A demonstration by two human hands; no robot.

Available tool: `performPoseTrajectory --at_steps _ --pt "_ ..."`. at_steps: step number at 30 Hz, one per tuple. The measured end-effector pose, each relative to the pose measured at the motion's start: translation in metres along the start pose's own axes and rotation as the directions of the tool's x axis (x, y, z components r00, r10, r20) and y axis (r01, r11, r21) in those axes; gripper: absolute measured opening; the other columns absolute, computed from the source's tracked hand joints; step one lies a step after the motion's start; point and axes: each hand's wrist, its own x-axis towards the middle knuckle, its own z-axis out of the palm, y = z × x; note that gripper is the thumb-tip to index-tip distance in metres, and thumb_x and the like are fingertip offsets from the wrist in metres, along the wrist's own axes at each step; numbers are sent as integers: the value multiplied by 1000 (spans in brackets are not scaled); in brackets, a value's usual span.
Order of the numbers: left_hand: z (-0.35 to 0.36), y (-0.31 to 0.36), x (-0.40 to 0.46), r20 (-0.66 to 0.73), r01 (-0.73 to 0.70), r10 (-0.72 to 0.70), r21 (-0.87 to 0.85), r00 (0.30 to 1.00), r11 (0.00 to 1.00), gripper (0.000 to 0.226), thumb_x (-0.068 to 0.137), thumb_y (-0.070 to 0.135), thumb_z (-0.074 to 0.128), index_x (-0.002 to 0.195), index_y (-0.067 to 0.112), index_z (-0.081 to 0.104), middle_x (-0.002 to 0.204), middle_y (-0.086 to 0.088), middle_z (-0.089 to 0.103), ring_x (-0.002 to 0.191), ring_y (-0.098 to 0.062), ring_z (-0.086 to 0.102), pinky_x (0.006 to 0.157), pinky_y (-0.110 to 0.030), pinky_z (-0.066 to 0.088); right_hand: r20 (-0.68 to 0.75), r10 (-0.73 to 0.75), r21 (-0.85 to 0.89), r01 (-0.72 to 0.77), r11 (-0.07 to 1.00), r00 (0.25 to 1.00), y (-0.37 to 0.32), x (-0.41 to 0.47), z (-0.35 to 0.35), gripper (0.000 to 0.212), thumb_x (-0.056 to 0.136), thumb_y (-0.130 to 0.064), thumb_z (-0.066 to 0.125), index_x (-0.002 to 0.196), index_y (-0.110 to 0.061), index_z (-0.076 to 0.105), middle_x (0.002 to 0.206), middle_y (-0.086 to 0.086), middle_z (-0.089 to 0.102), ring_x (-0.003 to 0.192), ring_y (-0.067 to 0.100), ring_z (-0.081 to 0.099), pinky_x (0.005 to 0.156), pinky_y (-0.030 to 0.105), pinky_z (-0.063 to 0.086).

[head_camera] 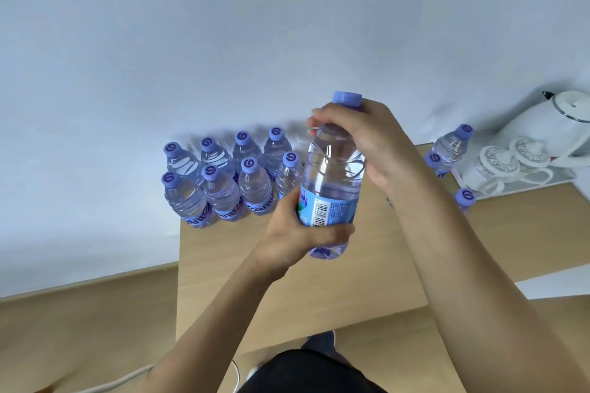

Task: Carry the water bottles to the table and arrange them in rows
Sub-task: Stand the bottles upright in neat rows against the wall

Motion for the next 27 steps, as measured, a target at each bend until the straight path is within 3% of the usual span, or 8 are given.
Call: performPoseTrajectory --at_steps 2,4,8,10,12,15,20,27 --pt "-2 6 -9 -84 -42 41 -8 996 999 36 65 9 82 90 2 58 69 -4 64 58 -18 59 50 -20 44 -121 -80 -129 64 990 989 0 -8 17 24 83 -33 74 82 -11 67 73 -3 73 69 14 69 63 26 55" --pt "-5 11 -16 -168 -95 96 11 981 995 38 62 10 83 93 6 61 73 -2 70 62 -16 65 54 -20 49 -173 -108 -162 79 984 979 3 -17 33 31 78 -42 78 84 -14 65 74 -6 73 74 17 72 70 33 59" --pt "-13 16 -25 -243 -138 146 48 959 989 47 62 10 88 101 13 63 88 -2 75 79 -19 72 66 -24 56 -189 -138 -85 124 989 972 1 -29 57 25 73 -18 81 85 -14 60 82 2 73 83 22 73 80 48 60" --pt "-18 18 -31 -237 -144 156 66 959 987 50 60 14 89 103 15 63 90 -2 75 82 -21 73 69 -28 58 -141 -136 -7 136 991 981 -2 -28 62 21 72 -8 76 83 -10 58 80 14 70 86 34 73 75 52 61" --pt "-23 21 -36 -218 -156 166 59 962 986 53 59 15 90 103 14 62 90 -2 75 80 -21 72 68 -29 59 -95 -127 57 133 989 987 -6 -27 63 19 70 -5 74 79 -10 57 73 14 66 82 38 72 67 44 60" --pt "-30 28 -40 -121 -152 149 -14 981 988 49 62 14 88 100 6 57 75 -7 68 61 -25 59 50 -30 48 -40 -98 79 101 992 994 -13 -24 64 18 63 -10 73 74 -13 60 71 10 63 73 35 67 66 39 53" --pt "-43 36 -40 76 -103 115 -146 990 984 54 68 14 79 106 -13 52 75 -9 58 59 -22 52 53 -20 42 73 -49 230 31 973 996 -21 -21 62 11 60 -10 69 68 -16 66 78 17 64 72 32 61 66 38 54" --pt "-48 36 -38 22 -108 114 -184 993 977 59 66 14 79 108 -17 51 81 -14 59 63 -23 56 56 -22 46 73 -99 180 85 980 992 -19 -19 67 25 70 -13 74 90 -7 60 86 17 61 81 31 64 68 35 55"
